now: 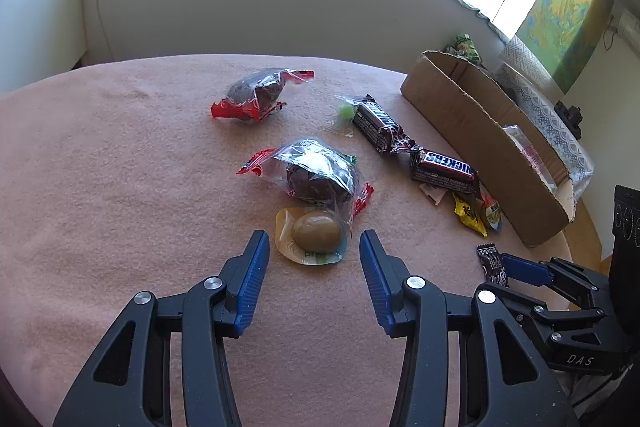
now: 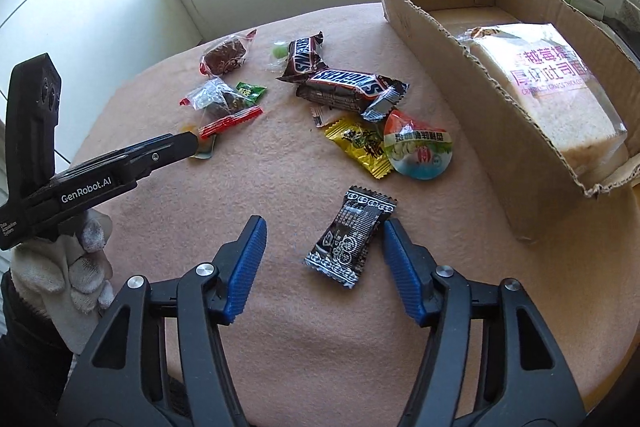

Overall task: Organize snacks
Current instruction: 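Grasp the black-wrapped candy with the right gripper while the left gripper grasps the round yellow-wrapped candy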

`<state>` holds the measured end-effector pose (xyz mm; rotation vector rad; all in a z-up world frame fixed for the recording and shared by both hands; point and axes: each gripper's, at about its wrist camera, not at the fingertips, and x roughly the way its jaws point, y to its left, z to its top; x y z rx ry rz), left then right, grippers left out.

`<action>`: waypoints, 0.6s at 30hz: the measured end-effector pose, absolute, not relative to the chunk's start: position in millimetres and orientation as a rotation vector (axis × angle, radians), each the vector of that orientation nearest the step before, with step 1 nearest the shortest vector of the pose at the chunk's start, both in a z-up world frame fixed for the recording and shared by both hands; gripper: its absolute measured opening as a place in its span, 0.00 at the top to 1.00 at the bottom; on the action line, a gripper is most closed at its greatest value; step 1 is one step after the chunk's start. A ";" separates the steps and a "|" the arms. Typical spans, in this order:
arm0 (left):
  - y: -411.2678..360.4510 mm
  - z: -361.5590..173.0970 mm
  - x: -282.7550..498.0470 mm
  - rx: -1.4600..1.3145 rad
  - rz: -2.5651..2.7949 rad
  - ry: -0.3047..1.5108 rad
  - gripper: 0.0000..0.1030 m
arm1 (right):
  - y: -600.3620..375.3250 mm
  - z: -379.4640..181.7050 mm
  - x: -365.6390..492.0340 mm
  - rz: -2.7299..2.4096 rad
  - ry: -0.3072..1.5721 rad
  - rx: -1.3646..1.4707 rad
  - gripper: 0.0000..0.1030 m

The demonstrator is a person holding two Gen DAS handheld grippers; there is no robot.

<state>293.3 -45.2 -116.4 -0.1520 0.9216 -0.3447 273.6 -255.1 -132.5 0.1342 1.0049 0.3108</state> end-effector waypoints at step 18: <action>-60.5 -122.9 305.4 -0.033 -0.332 0.907 0.69 | -238.3 -133.2 270.8 0.249 0.960 -0.079 0.66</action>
